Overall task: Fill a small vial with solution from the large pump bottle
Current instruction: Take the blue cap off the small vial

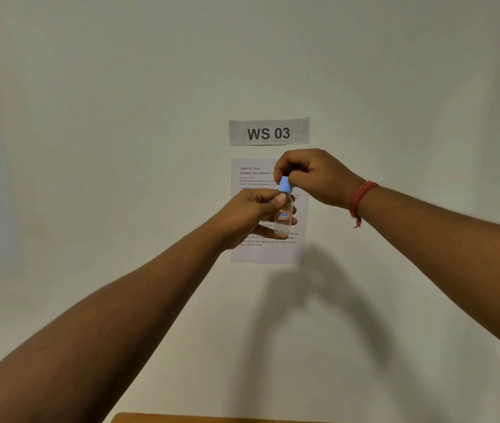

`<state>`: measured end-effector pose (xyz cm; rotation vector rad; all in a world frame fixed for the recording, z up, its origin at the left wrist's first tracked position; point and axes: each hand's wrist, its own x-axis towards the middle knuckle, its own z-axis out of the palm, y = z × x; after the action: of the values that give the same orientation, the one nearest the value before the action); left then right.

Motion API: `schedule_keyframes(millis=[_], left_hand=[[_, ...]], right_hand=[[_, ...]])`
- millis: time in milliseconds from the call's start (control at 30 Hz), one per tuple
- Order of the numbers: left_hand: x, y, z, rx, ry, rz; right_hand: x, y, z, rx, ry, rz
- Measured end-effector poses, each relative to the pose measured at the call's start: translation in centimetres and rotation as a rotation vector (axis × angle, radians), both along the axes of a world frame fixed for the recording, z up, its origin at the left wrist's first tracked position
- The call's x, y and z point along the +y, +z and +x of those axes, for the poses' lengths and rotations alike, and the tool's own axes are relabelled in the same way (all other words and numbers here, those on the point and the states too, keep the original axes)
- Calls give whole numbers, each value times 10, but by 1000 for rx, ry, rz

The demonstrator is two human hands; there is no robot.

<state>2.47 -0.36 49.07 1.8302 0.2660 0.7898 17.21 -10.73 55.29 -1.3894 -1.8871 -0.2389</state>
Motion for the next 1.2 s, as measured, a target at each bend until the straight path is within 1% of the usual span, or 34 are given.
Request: schedule_keyframes(millis=[267,367,467,600,767,833,933,1067,1133,1200], left_hand=[[2,-12,-2,2,2,-10],[1,-25,-2,7,9,13],[-1,-48,-3,41,17,36],[-8,-96,-6,81,27,38],[-21,-179,-16,184,49,10],[-29,-215,-23,232,55,-16],[-42,-272,-37,279,34,-63],[-65,-346,-59,426,52,-46],[-78,-380,-69,501,32,-68],[-90,-409,-78,568,37,-51]], right_hand=[[-5,-6,4,77,-17,0],[-6,-21,11,108,-27,-1],[-7,-51,20,158,-54,-31],[-10,-114,31,193,-89,-101],[-22,-222,38,252,-117,-241],[-32,-269,39,241,-119,-314],[-51,-336,35,171,-97,-409],[-79,-415,25,164,-79,-536],[-93,-450,19,188,-73,-591],[-104,-480,12,191,-62,-636]])
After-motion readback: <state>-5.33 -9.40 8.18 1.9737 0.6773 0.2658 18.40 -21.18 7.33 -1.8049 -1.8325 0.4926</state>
